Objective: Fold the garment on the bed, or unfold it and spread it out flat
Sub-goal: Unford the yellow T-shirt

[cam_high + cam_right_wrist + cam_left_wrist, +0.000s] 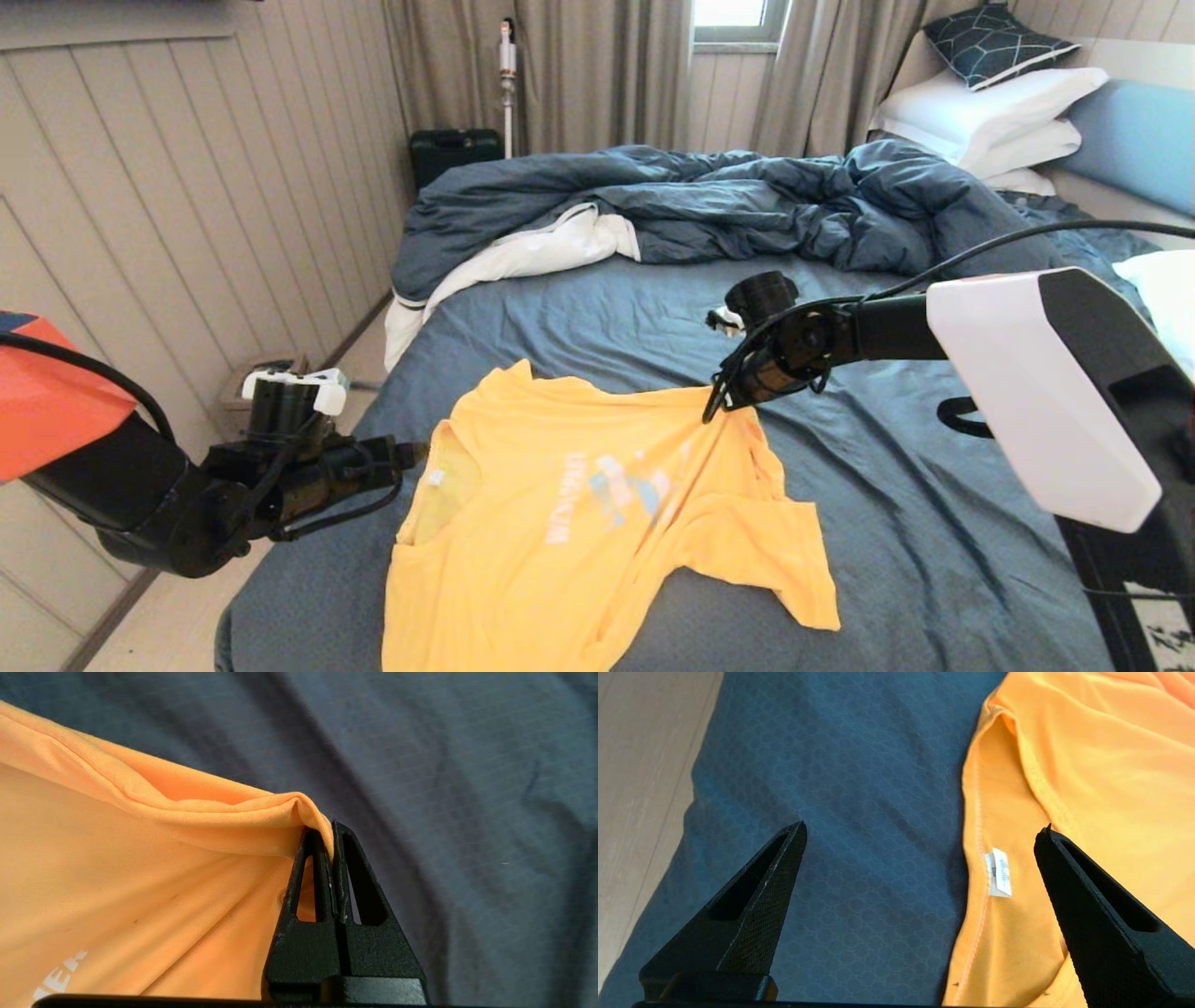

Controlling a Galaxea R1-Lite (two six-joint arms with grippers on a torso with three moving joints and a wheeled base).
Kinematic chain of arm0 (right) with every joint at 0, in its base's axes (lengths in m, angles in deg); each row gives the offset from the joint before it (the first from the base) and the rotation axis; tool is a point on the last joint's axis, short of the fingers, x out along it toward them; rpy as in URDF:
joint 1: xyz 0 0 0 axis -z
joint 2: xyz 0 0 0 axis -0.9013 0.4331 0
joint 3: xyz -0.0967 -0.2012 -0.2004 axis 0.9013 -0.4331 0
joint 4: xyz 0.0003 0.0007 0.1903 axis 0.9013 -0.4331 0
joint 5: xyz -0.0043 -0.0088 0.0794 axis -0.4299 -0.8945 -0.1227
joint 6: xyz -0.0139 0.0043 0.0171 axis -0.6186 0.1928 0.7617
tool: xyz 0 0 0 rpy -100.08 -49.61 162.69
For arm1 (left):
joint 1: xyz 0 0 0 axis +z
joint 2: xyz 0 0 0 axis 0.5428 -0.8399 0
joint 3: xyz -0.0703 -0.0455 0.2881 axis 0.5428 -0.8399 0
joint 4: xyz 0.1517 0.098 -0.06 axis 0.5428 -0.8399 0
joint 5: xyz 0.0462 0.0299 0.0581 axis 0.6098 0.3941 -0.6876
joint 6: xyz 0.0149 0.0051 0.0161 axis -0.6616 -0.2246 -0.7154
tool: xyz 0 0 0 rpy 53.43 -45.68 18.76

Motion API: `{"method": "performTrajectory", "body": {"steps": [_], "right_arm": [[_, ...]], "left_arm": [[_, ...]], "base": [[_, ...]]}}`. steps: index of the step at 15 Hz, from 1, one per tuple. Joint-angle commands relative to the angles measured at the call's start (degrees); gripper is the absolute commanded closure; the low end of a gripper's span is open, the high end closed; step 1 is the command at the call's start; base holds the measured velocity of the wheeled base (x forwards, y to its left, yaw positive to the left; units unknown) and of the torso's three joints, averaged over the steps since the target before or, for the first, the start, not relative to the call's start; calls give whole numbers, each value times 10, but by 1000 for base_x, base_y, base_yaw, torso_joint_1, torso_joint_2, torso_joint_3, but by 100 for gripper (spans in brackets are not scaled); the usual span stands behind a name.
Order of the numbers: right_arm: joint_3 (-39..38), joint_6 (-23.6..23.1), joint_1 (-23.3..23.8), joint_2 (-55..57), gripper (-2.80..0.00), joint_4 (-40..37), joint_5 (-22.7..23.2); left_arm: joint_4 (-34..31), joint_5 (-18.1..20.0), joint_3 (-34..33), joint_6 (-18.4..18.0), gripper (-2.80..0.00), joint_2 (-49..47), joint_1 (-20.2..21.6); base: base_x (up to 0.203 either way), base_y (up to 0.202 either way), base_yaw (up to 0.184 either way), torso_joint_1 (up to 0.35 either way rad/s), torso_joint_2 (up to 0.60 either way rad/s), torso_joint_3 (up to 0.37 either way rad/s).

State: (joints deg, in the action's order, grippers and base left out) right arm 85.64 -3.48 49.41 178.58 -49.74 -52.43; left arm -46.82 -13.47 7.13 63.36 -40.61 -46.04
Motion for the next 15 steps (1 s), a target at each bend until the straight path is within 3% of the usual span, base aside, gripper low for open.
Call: {"method": "performTrajectory", "body": {"steps": [1, 7, 8, 11, 15], "right_arm": [[4, -7, 10, 5, 0, 2, -1], [5, -13, 16, 8, 0, 7, 0], [5, -12, 15, 4, -280, 9, 3], [-7, 1, 15, -20, -280, 3, 17], [-104, 62, 12, -133, -280, -28, 126]], "left_arm": [[3, 0, -1, 1, -280, -1, 0], [3, 0, -3, 2, -280, -1, -4], [3, 0, -3, 2, -280, -1, -5], [3, 0, -3, 2, -280, -5, -5], [3, 1, -3, 2, -280, -2, -5]], "base": [[0, 0, 0, 0, 0, 0], [0, 0, 0, 0, 0, 0], [0, 0, 0, 0, 0, 0], [0, 0, 0, 0, 0, 0], [0, 0, 0, 0, 0, 0]]}}
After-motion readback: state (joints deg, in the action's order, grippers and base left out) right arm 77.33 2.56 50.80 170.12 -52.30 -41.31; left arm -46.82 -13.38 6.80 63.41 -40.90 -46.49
